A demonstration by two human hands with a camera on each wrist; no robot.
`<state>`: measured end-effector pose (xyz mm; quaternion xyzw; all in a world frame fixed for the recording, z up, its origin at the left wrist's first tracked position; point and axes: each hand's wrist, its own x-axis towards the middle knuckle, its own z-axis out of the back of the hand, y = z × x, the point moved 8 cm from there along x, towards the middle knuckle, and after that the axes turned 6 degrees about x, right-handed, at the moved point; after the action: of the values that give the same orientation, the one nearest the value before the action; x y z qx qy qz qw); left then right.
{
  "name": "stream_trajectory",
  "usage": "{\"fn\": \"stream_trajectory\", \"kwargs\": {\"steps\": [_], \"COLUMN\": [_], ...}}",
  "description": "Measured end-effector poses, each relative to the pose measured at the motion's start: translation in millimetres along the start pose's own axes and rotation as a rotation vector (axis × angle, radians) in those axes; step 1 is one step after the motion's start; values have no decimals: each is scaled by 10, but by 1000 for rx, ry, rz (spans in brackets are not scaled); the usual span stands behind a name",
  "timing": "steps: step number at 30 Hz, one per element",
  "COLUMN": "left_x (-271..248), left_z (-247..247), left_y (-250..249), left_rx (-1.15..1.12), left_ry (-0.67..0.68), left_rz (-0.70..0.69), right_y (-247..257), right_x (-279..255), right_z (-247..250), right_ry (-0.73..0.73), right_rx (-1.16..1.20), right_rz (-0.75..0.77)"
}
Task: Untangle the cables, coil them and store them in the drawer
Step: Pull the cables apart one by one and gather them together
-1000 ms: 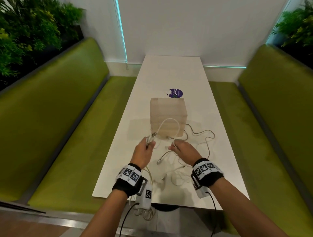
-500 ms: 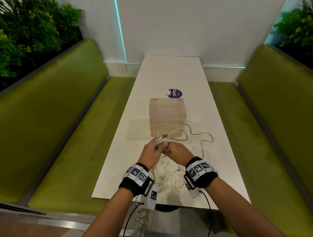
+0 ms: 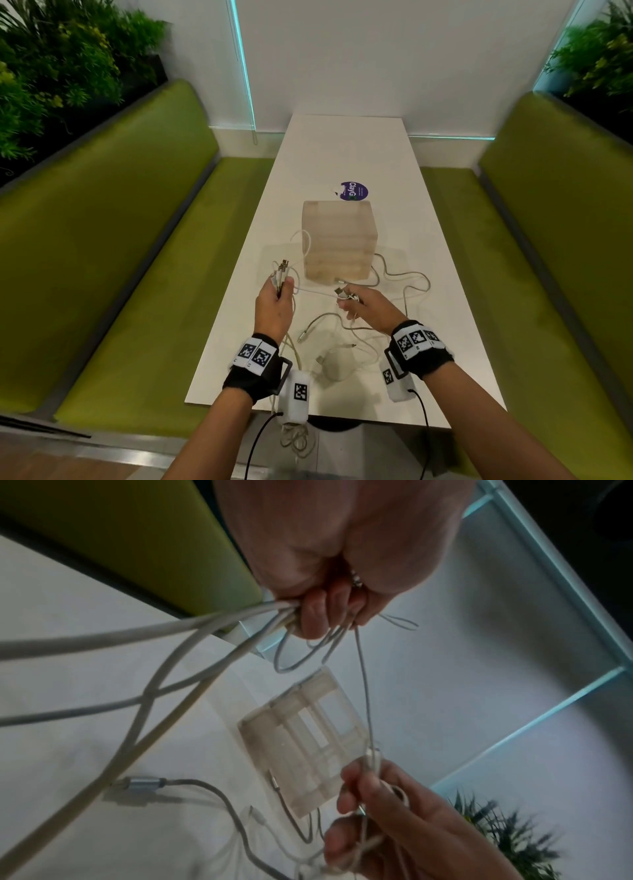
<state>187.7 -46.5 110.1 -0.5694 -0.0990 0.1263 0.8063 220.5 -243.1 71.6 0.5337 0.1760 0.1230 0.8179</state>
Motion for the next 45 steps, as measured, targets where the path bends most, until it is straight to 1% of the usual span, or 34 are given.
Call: {"fn": "stream_trajectory", "kwargs": {"steps": [3, 6, 7, 10, 12, 15, 17, 19, 25, 28, 30, 32, 34, 35, 36, 37, 39, 40, 41, 43, 45], "left_x": [15, 36, 43, 51, 73, 133, 145, 126, 64, 57, 41, 15, -21, -39, -59, -83, -158, -217, -284, -406, -491], "left_z": [80, 143, 161, 206, 274, 409, 451, 431, 280, 238, 231, 233, 209, 186, 153, 106, -48, -141, -224, -326, -342], "left_y": [56, 78, 84, 111, 136, 232, 234, 196, 94, 93, 86, 75, 57, 42, 20, -7, -71, -101, -123, -131, -129], "left_rx": [8, -21, -38, -60, -66, -82, -83, -97, -110, -118, -104, -83, -71, -61, -48, -34, -10, -2, 11, 46, 38], "left_ry": [-5, -29, -39, -53, -86, -153, -156, -131, -49, -20, -2, 8, 24, 37, 60, 99, 246, 341, 434, 581, 678], "left_rz": [29, 43, 51, 71, 87, 127, 129, 128, 94, 91, 75, 65, 58, 51, 41, 25, -24, -41, -52, -55, -42], "right_y": [45, 58, 48, 27, -3, -105, -171, -181, -69, -77, -48, 48, 188, 285, 392, 511, 800, 942, 1029, 1056, 969], "right_x": [-21, -25, -27, -38, -43, -49, -46, -42, 8, -5, -65, -138, -186, -194, -196, -206, -251, -282, -301, -303, -287], "right_z": [9, 85, 113, 174, 245, 423, 537, 561, 300, 209, 191, 236, 320, 356, 378, 375, 293, 220, 149, 52, 45], "right_ry": [28, 6, -3, -10, -32, -125, -197, -210, -55, 70, 144, 154, 123, 92, 49, 14, -14, 1, 27, 69, 72], "right_rx": [160, 344, 369, 320, 285, 279, 257, 163, -214, -486, -666, -797, -864, -853, -783, -649, -275, -113, -5, 63, 93], "right_rz": [-13, -21, -28, -31, -27, -29, -29, -19, -19, -142, -197, -213, -191, -150, -95, -42, 74, 121, 145, 173, 164]}}
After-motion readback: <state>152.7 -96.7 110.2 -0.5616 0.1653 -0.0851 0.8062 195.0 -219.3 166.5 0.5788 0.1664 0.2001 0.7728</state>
